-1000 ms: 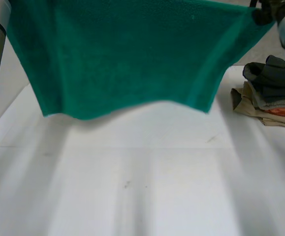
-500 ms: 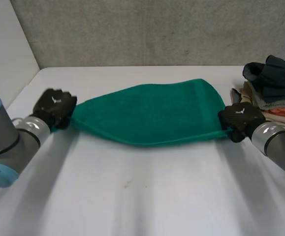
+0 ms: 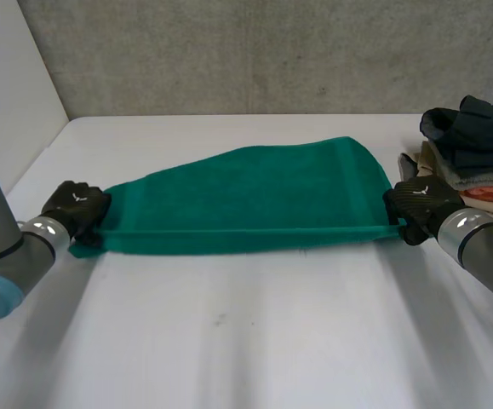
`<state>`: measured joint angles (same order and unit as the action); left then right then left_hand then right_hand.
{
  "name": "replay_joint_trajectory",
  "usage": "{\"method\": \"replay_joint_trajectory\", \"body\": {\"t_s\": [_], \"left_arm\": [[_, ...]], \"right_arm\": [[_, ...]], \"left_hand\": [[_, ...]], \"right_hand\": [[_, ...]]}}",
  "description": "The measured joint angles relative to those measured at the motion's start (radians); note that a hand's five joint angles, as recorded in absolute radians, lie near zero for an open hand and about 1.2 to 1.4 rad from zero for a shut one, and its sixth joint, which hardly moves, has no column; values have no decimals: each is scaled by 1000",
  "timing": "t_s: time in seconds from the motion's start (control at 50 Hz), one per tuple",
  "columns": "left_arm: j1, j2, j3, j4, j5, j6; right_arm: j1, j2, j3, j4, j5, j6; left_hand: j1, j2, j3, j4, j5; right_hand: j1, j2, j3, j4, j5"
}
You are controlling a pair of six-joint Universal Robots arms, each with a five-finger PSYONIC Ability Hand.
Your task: Fold the laundry.
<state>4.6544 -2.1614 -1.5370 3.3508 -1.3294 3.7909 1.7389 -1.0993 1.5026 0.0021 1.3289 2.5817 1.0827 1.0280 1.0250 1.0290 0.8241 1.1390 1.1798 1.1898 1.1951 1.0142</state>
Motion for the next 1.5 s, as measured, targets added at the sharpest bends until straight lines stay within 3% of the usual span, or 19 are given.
{"method": "replay_joint_trajectory", "body": {"t_s": [0.04,0.26,0.38,0.48,0.6,0.74,0.86,1.04,1.1,1.24,1.5], "left_arm": [[7,25,-10,-21,10,2],[25,301,-3,-254,25,-27],[16,591,99,-410,31,-141],[5,701,197,-461,21,-236],[-28,587,297,-492,-24,-237],[-97,250,463,-491,-84,-139],[-132,51,739,-368,-109,-139],[-136,59,984,50,-225,-277],[-135,83,970,120,-242,-304],[-118,109,845,137,-218,-318],[-86,54,373,109,-89,-262]], "right_arm": [[1,-5,-5,18,4,-5],[5,-133,-111,249,24,-116],[-1,-262,-336,425,68,-134],[-3,-274,-519,513,88,-114],[-1,-170,-663,583,96,-106],[27,44,-733,561,125,-117],[62,176,-846,292,208,-91],[83,127,-958,-193,315,36],[86,96,-941,-261,307,53],[82,73,-864,-259,275,58],[78,139,-518,-131,156,38]], "left_hand": [[94,143,134,138,137],[94,168,162,165,144],[94,168,162,165,144],[94,168,162,166,144],[94,168,162,166,144],[94,168,163,168,144],[94,170,164,169,144],[94,170,164,169,144],[94,170,164,169,144],[94,170,164,169,144],[94,171,164,169,144]], "right_hand": [[0,0,0,0,0],[0,3,2,0,0],[0,3,2,2,3],[0,3,2,2,7],[0,3,2,3,8],[0,3,2,3,8],[0,3,2,4,8],[0,3,3,4,9],[0,3,3,4,10],[0,3,3,4,11],[0,3,3,4,11]]}}
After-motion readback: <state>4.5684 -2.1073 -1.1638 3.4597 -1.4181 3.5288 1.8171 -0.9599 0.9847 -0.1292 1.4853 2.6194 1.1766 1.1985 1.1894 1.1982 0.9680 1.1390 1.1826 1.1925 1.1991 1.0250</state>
